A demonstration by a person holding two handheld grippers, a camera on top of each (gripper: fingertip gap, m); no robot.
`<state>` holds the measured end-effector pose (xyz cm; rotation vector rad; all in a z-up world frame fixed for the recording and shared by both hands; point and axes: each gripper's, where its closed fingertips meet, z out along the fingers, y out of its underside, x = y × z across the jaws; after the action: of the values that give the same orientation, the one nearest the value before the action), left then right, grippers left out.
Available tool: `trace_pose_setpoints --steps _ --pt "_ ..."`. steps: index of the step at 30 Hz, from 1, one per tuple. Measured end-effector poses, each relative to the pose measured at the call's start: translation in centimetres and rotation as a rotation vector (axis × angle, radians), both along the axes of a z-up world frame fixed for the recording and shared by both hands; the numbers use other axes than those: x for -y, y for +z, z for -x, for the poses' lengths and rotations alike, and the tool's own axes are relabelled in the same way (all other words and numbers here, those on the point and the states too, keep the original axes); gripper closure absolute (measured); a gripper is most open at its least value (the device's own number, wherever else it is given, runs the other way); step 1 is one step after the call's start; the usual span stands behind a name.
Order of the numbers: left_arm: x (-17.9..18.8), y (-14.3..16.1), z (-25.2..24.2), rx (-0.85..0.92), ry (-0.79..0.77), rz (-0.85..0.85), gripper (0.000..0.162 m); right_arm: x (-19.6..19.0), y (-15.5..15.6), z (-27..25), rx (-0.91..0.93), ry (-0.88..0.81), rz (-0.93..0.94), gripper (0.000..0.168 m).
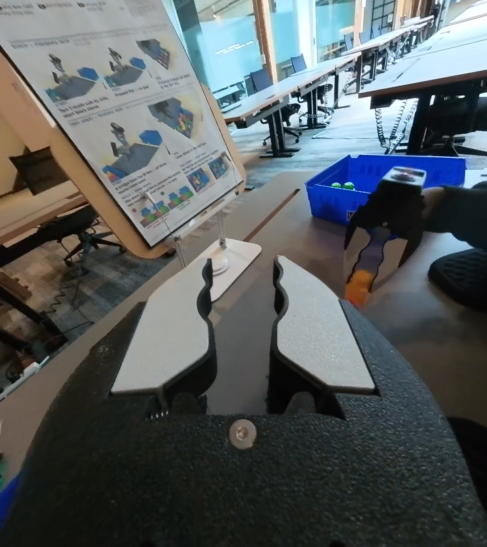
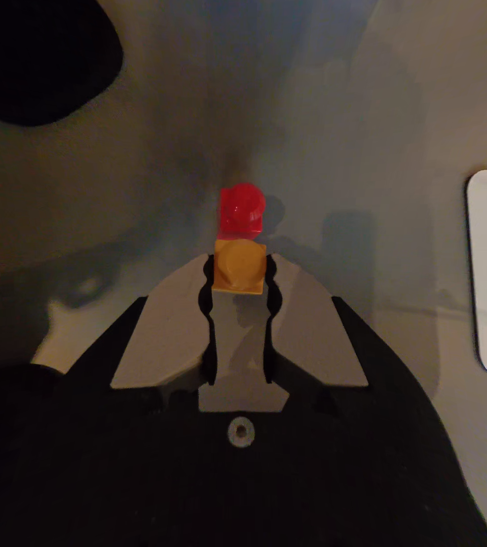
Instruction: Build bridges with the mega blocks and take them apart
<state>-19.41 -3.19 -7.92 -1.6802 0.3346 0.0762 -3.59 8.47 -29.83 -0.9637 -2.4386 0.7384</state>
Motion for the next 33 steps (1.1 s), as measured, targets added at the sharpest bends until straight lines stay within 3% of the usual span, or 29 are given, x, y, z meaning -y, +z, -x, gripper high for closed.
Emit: trace_pose_setpoints --steps 9,33 --pt "0.6 0.7 0.0 -0.012 0.013 -0.032 0.123 0.5 -1.8 0.4 0.035 0.037 0.023 0.135" --pt "0.3 0.0 0.1 -0.042 0.018 -0.001 0.121 0.4 -2.6 1.4 0.027 0.05 0.011 0.135"
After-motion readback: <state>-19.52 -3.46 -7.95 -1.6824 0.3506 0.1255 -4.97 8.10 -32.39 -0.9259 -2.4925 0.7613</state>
